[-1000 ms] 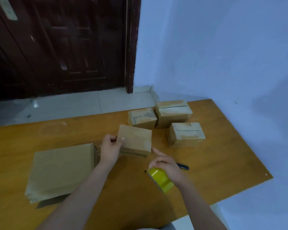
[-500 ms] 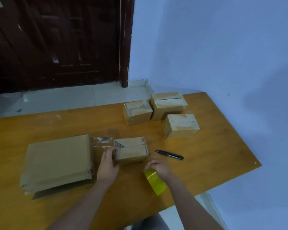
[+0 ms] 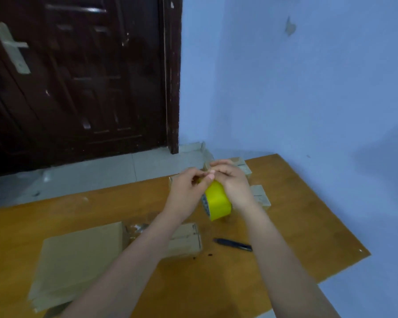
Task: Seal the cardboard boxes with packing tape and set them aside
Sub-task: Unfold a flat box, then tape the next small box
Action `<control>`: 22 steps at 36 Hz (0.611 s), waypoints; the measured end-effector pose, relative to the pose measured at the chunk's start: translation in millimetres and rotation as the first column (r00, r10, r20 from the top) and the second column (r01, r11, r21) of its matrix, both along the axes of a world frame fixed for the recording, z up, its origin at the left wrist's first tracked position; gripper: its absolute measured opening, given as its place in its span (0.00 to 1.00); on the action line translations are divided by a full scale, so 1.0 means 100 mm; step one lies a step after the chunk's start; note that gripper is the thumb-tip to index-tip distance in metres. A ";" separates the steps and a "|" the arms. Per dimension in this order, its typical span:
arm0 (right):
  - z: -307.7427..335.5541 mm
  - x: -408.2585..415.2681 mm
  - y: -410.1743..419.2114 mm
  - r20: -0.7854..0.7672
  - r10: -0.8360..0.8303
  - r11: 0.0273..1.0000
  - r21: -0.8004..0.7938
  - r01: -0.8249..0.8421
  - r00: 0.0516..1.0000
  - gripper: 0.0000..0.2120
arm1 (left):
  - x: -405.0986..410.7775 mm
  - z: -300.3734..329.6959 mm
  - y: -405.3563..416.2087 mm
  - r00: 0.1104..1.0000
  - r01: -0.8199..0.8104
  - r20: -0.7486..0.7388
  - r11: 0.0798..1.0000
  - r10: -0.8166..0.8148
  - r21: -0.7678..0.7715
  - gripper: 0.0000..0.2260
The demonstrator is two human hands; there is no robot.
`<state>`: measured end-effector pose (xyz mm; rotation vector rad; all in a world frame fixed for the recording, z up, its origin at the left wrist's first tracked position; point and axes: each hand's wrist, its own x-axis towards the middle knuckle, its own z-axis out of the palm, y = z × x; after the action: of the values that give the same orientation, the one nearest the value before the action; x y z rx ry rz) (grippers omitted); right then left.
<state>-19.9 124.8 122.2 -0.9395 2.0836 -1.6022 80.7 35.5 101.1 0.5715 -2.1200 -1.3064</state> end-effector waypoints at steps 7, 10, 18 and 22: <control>0.68 -0.27 -0.19 -0.184 -0.154 0.987 -0.073 0.143 0.971 0.08 | -0.44 0.91 -0.14 0.995 -0.075 0.055 0.977 0.088 -0.201 0.10; 1.04 -0.43 -0.19 -0.214 -0.165 0.984 -0.100 0.147 0.963 0.09 | -0.59 1.32 -0.24 0.990 -0.045 0.116 0.963 0.079 -0.264 0.09; 1.98 -0.76 -0.21 -0.096 -0.022 0.984 -0.179 0.005 0.995 0.17 | -0.88 2.37 -0.38 0.989 -0.105 0.056 0.921 0.136 -0.376 0.07; 2.33 -0.82 -0.17 -0.022 -0.003 0.949 -0.314 -0.004 1.000 0.06 | -0.93 2.68 -0.39 0.961 -0.275 -0.059 0.906 0.271 -0.322 0.10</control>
<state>-102.0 107.9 354.8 -1.0614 1.8729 -1.9708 -11.8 -3.3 369.4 0.6830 -2.0947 -0.7802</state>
